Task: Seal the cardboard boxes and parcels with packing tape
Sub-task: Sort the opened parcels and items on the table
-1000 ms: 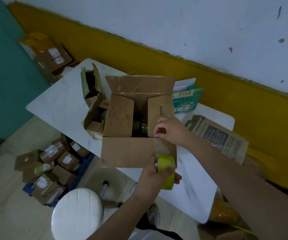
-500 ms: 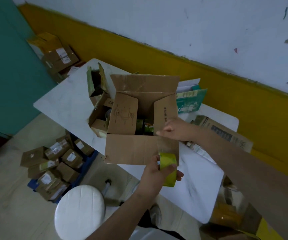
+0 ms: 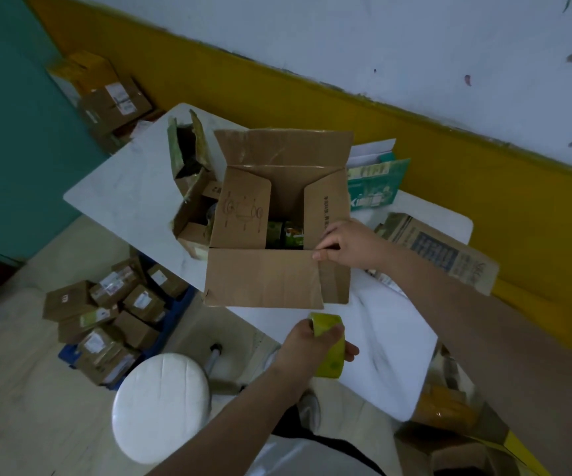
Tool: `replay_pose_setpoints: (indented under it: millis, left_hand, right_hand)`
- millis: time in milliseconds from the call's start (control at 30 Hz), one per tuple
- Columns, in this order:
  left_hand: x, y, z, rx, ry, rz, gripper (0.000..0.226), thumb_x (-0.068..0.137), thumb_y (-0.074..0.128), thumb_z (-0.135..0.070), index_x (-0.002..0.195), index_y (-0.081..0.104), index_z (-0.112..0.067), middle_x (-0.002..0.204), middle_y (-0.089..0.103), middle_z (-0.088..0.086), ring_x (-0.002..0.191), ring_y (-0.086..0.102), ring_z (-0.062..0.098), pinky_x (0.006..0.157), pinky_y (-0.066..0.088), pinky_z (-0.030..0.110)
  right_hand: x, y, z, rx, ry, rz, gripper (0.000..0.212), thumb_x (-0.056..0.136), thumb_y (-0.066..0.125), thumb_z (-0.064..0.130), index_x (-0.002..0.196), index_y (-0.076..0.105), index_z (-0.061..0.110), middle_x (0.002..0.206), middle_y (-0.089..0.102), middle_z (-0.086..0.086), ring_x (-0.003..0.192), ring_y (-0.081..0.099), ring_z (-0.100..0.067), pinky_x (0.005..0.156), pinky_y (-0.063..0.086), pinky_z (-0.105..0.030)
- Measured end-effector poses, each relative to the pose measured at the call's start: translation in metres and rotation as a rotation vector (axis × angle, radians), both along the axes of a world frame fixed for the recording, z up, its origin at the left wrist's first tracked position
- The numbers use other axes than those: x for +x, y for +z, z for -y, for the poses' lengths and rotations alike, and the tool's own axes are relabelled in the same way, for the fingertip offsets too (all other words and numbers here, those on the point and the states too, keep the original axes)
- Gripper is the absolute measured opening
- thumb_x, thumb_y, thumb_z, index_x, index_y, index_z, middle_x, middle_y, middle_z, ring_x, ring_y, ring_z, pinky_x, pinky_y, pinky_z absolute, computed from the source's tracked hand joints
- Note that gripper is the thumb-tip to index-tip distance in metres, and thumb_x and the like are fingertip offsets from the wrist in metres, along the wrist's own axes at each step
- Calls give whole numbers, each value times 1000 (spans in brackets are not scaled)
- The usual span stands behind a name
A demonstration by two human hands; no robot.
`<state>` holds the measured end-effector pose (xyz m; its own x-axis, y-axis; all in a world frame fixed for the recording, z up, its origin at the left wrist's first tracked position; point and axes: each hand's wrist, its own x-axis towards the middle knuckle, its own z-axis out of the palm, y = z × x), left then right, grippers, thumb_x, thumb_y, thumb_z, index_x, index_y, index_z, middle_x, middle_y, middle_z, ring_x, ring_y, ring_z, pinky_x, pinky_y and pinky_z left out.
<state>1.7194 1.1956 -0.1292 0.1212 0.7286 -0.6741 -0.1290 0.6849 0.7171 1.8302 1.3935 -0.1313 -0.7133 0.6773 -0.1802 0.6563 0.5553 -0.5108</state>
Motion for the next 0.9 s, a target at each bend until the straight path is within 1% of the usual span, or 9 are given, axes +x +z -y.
replay_pose_setpoints:
  millis: [133, 300, 433, 533, 633, 700, 767, 833, 900]
  left_hand:
    - [-1, -15, -9, -155, 129, 105, 32, 93, 68, -16, 120, 57, -1, 97, 71, 16, 69, 74, 19, 53, 57, 28]
    - [0, -31, -16, -188, 205, 100, 52, 85, 78, -20, 127, 56, 1, 101, 71, 16, 79, 75, 26, 56, 57, 32]
    - [4, -30, -18, -254, 275, 78, 69, 80, 81, -34, 127, 39, -7, 104, 66, 17, 67, 73, 24, 56, 59, 36]
    - [0, -36, -18, -209, 300, 112, 73, 81, 81, -30, 133, 29, -22, 109, 66, 16, 71, 73, 30, 64, 61, 42]
    - [-2, -37, -17, -124, 254, 183, 69, 86, 76, -22, 138, 31, -25, 121, 64, 18, 79, 74, 35, 63, 60, 41]
    - [-2, -36, -17, -65, 240, 211, 54, 91, 70, -14, 135, 39, -17, 119, 63, 20, 77, 73, 35, 59, 59, 37]
    - [-1, -36, -17, -17, 236, 216, 41, 93, 66, -9, 129, 46, -12, 113, 63, 21, 77, 72, 35, 59, 59, 36]
    - [0, -36, -16, 11, 223, 194, 36, 94, 65, -10, 126, 49, -13, 110, 66, 18, 81, 72, 37, 64, 60, 38]
    - [0, -38, -15, 27, 210, 168, 35, 94, 65, -13, 125, 49, -15, 109, 69, 17, 84, 73, 37, 65, 60, 38]
  right_hand:
    - [1, -1, 2, -1, -18, -14, 27, 89, 66, 46, 105, 77, 28, 98, 68, 3, 95, 55, -12, 83, 42, -31]
    - [1, -2, 4, -2, -21, -10, 29, 89, 63, 49, 105, 76, 29, 94, 67, 4, 91, 54, -12, 81, 43, -32]
    - [3, -2, 6, 16, -28, -4, 30, 91, 61, 47, 107, 76, 27, 99, 67, 1, 96, 53, -14, 86, 41, -32]
    - [3, -1, 9, 31, -31, -22, 31, 91, 60, 47, 109, 75, 27, 106, 69, 1, 105, 53, -16, 96, 38, -35]
    - [6, -6, 19, 203, -34, 17, 39, 91, 58, 51, 119, 69, 26, 129, 62, 6, 125, 45, -16, 105, 29, -35]
    - [10, -9, 35, 270, -262, -139, 48, 85, 65, 54, 121, 63, 22, 131, 53, 4, 122, 43, -13, 103, 33, -30]
    - [14, -14, 61, 255, -627, -413, 45, 81, 71, 51, 108, 58, 17, 113, 52, 2, 102, 48, -9, 87, 39, -17]
    - [19, -23, 82, 78, -893, -505, 39, 85, 68, 50, 95, 57, 14, 94, 57, 3, 83, 54, -11, 71, 41, -19]
    - [23, -36, 95, -244, -954, -387, 48, 88, 58, 59, 90, 63, 11, 86, 66, 1, 82, 63, -15, 69, 45, -27]
